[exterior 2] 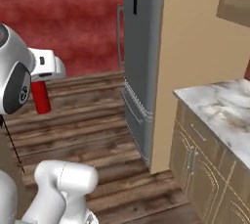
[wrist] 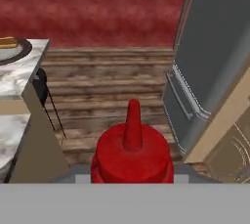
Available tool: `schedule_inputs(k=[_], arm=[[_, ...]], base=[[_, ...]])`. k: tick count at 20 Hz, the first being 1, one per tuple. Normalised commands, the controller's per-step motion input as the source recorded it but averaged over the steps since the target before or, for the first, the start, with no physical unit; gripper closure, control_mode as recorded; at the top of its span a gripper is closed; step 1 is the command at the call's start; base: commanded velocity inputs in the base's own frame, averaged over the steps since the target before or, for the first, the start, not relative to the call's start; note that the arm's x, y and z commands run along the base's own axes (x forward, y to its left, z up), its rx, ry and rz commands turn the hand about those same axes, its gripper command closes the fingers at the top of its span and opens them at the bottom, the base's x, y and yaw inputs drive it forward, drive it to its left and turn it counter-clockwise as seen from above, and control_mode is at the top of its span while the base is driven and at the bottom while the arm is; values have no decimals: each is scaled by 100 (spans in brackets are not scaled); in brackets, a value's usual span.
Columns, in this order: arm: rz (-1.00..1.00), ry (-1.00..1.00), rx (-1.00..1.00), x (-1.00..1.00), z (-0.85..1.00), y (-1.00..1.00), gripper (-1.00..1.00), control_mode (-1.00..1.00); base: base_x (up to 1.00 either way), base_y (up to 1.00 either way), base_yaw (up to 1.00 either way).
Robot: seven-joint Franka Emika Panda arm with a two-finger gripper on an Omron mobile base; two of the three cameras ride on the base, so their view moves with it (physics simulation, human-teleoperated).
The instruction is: Move the hot dog bun to the plate on the dining table and place the condiment next to that plate. Then navigate to the fridge and take the sausage and place it on the plate as well.
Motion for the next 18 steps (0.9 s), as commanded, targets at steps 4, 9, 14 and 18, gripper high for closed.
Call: schedule_inputs(k=[4,9,14,18], arm=[[0,0,0,0,0,0,100,100],[0,0,0,0,0,0,100,100],[0,0,0,0,0,0,100,100],[0,0,0,0,0,0,100,100]], base=[[96,9,32],[82,-25,15],[100,-7,29],[79,0,63]])
